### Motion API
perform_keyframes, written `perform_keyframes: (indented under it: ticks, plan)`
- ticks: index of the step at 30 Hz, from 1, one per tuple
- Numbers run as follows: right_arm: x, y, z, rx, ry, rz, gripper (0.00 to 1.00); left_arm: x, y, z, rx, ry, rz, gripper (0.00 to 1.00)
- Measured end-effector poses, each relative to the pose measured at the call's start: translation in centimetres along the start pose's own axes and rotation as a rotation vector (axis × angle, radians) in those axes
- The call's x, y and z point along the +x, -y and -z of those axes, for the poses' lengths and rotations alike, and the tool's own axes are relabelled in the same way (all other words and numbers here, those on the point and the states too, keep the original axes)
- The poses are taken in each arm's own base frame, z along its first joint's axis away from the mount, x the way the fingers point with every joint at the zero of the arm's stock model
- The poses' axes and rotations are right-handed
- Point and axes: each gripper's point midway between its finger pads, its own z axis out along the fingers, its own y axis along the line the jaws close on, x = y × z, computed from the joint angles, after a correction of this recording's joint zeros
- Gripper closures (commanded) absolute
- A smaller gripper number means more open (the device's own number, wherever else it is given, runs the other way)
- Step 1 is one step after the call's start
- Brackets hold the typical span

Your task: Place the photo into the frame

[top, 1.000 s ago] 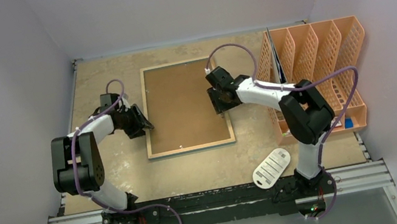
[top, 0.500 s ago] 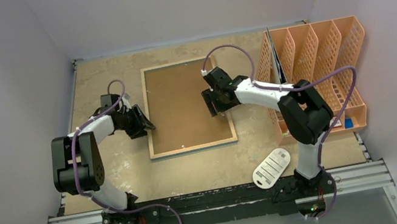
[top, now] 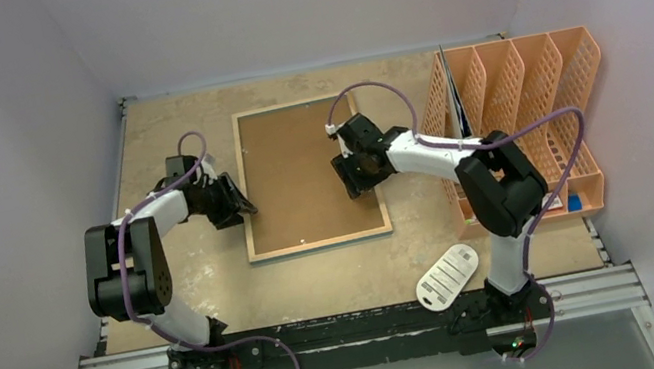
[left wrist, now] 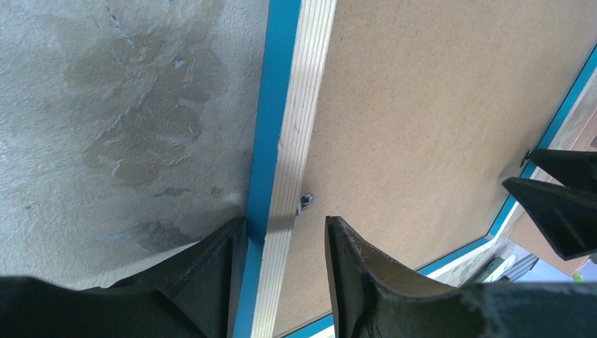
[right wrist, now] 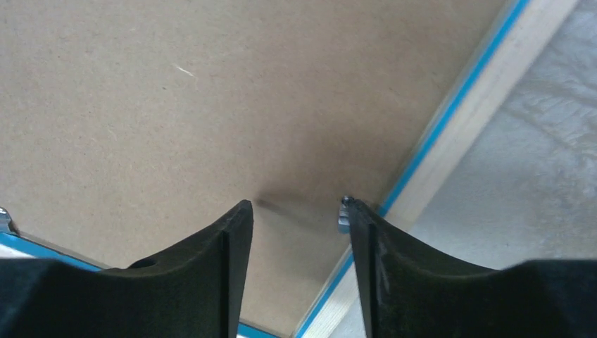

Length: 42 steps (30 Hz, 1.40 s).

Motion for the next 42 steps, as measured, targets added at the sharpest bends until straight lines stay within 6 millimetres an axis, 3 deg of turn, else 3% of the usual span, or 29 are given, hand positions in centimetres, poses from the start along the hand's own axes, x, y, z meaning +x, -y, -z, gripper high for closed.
perform_keyframes:
  ticks: [4,9,18,20,23,28,32,35,42]
  plan:
    - [0.7,-0.2,-0.1,0.000,-0.016,0.012,0.32,0.0,0.0,0.0,-0.001,-0.001,0.001,0.54]
    - [0.7,0.5,0.1,0.069,-0.012,-0.022,0.31,0.3,-0.1,0.0,-0.009,-0.013,0.005,0.54]
    - [-3.3,3.2,4.8,0.231,0.181,-0.115,0.27,0.3,-0.4,0.2,-0.032,-0.015,0.010,0.53]
    - [-3.6,3.4,5.1,0.238,0.196,-0.127,0.24,0.3,-0.5,0.2,-0.036,-0.016,0.011,0.50]
    - [-2.5,3.6,4.2,0.238,0.162,-0.134,0.20,0.2,-0.4,0.2,-0.035,-0.016,0.011,0.47]
    - [0.8,3.1,1.5,0.195,0.047,-0.128,0.19,0.3,-0.1,0.3,-0.018,-0.023,0.007,0.45]
    - [2.0,2.1,0.4,0.126,-0.006,-0.127,0.23,0.5,0.2,0.3,0.001,-0.035,0.002,0.45]
    - [2.1,1.6,0.4,0.090,-0.014,-0.117,0.34,0.7,0.4,0.3,0.016,-0.043,0.003,0.45]
    - [2.2,2.0,0.4,0.074,-0.025,-0.083,0.46,0.7,0.7,0.1,0.035,-0.049,0.002,0.48]
